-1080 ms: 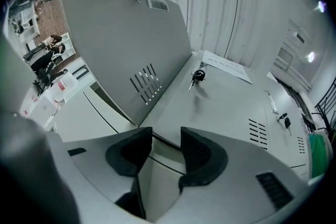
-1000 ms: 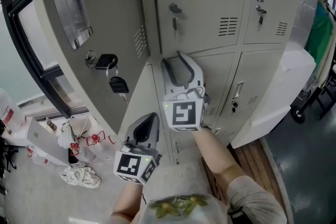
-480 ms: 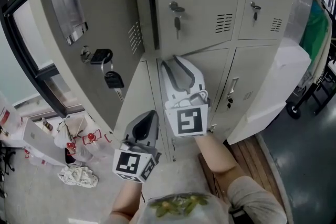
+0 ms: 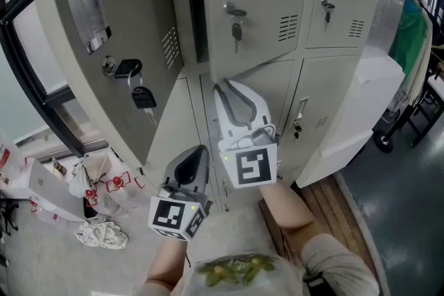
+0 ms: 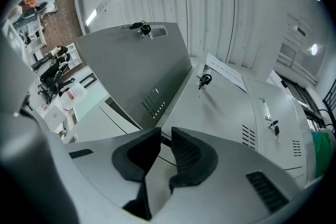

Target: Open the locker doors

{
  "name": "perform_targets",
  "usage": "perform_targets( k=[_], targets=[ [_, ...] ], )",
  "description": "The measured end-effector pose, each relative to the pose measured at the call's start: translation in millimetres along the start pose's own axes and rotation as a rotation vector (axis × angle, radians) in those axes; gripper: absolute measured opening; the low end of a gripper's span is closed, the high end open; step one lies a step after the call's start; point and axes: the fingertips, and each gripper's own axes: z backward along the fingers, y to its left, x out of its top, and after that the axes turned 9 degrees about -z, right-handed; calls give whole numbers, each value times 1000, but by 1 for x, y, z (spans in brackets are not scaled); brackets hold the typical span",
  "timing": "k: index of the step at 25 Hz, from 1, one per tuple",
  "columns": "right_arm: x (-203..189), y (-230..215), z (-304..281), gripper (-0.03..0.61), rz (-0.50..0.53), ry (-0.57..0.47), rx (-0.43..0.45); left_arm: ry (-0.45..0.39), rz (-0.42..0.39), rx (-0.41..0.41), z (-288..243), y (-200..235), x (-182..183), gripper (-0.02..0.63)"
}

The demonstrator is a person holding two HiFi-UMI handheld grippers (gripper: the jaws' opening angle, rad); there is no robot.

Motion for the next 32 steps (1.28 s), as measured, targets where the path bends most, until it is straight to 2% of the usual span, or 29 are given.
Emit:
perform_targets(
  k=[15,25,32],
  targets=[
    [11,-5,25,60,-19,2,22,-6,12,-46,-2,-22,1,28],
    [19,-10,39,51,-92,-33,14,0,17,-62,-3,-31,0,28],
    [22,-14,47,48,-99,-33,1,-1,29,-68,-3,-34,-1,28]
  ],
)
